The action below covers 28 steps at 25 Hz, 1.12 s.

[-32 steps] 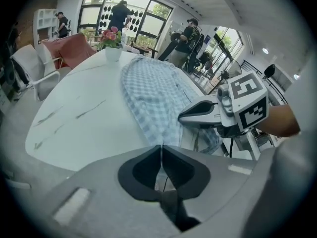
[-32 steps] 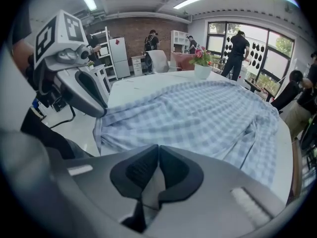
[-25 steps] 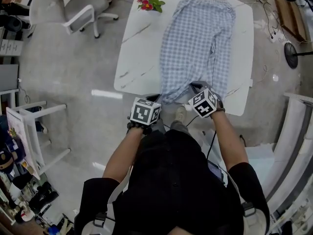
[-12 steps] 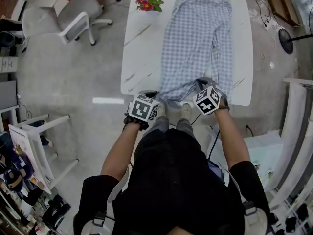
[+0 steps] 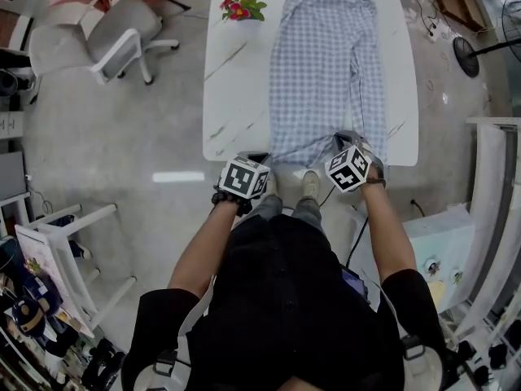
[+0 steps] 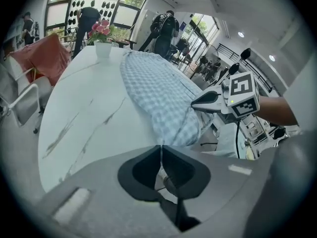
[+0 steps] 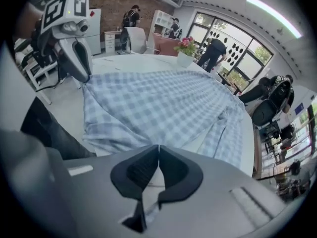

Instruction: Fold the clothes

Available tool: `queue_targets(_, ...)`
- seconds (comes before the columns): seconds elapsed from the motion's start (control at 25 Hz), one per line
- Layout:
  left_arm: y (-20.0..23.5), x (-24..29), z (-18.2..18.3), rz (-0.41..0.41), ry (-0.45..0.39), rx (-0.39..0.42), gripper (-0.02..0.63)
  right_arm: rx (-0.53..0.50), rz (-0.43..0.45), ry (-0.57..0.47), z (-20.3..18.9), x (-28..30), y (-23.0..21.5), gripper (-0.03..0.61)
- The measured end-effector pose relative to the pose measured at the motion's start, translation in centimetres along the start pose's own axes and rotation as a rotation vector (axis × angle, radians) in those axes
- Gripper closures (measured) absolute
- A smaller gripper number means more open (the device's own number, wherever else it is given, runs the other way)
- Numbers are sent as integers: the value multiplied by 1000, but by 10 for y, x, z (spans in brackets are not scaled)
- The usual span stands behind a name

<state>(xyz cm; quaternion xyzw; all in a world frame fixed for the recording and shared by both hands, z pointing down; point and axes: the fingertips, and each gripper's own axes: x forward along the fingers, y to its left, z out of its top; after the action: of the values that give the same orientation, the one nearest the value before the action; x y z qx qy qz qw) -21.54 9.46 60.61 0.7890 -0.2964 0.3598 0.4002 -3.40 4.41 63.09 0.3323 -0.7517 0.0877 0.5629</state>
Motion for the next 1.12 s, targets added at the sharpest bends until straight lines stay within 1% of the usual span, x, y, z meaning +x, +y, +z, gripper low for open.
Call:
queue_targets(0.08, -3, 2, -2, -3, 5, 24, 594, 31, -9, -7, -2, -2, -2, 569)
queue_targets(0.24, -11, 5, -5, -31, 5, 44, 592, -33, -35, 29, -10, -1, -4, 569)
queue_targets(0.32, -13, 7, -5, -44, 4, 33, 592, -27, -34, 36, -13, -3, -6, 567)
queue_targets(0.36, -14, 8, -6, -45, 9, 28, 591, 7, -26, 26, -13, -5, -7, 563)
queue_targets(0.44, -12, 11, -10, -41, 32, 31, 582, 115, 0, -17, -10, -14, -8, 521)
queue_targets(0.52, -9, 10, -16, -31, 53, 42, 552, 221, 22, -76, -5, -26, -8, 495)
queue_targets(0.6, -4, 6, -18, -21, 50, 40, 533, 304, 44, -131, 3, -36, -5, 491)
queue_targets(0.68, 0, -1, -15, -1, 32, 30, 522, 354, 70, -163, 9, -40, 2, 489)
queue_targets(0.8, -1, -7, 1, 9, -14, 53, 522, 370, 93, -173, 13, -39, 17, 485)
queue_targets(0.96, -11, -2, 33, -11, -64, 153, 523, 355, 122, -178, 23, -33, 33, 462)
queue_targets(1.04, -19, 7, 41, -32, -56, 193, 523, 345, 141, -174, 27, -31, 40, 462)
queue_targets(1.12, -21, 16, 42, -38, -25, 215, 523, 336, 160, -158, 25, -27, 46, 462)
